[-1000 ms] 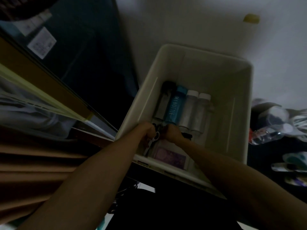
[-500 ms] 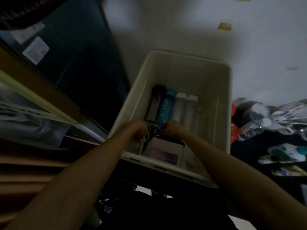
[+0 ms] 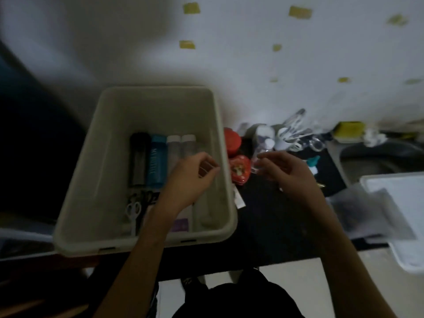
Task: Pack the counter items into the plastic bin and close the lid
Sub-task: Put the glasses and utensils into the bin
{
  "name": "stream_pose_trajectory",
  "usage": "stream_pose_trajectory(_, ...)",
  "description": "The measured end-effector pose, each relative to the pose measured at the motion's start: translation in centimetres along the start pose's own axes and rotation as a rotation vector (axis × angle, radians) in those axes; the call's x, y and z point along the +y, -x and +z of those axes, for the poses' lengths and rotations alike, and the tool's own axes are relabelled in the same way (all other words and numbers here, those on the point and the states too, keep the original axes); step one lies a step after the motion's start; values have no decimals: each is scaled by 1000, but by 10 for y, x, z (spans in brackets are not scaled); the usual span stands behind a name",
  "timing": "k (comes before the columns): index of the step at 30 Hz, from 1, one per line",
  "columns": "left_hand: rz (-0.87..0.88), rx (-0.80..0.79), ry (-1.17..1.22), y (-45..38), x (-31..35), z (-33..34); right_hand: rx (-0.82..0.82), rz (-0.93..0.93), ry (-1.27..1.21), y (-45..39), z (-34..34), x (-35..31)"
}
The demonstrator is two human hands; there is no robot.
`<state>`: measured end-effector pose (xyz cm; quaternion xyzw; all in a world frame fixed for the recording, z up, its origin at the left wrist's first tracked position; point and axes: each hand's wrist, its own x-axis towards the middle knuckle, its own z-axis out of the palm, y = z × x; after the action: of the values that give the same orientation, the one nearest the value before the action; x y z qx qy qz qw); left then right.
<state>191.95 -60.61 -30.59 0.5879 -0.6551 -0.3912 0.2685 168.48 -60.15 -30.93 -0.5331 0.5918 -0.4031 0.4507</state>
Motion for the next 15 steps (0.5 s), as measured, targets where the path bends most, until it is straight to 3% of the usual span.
stream_pose_trajectory(7, 102, -127, -54, -31, 52, 84, 221, 111, 55, 33, -109, 44)
stream_pose_trajectory(15, 150, -169, -188, -87, 129, 173, 230, 101, 178, -3, -216, 64)
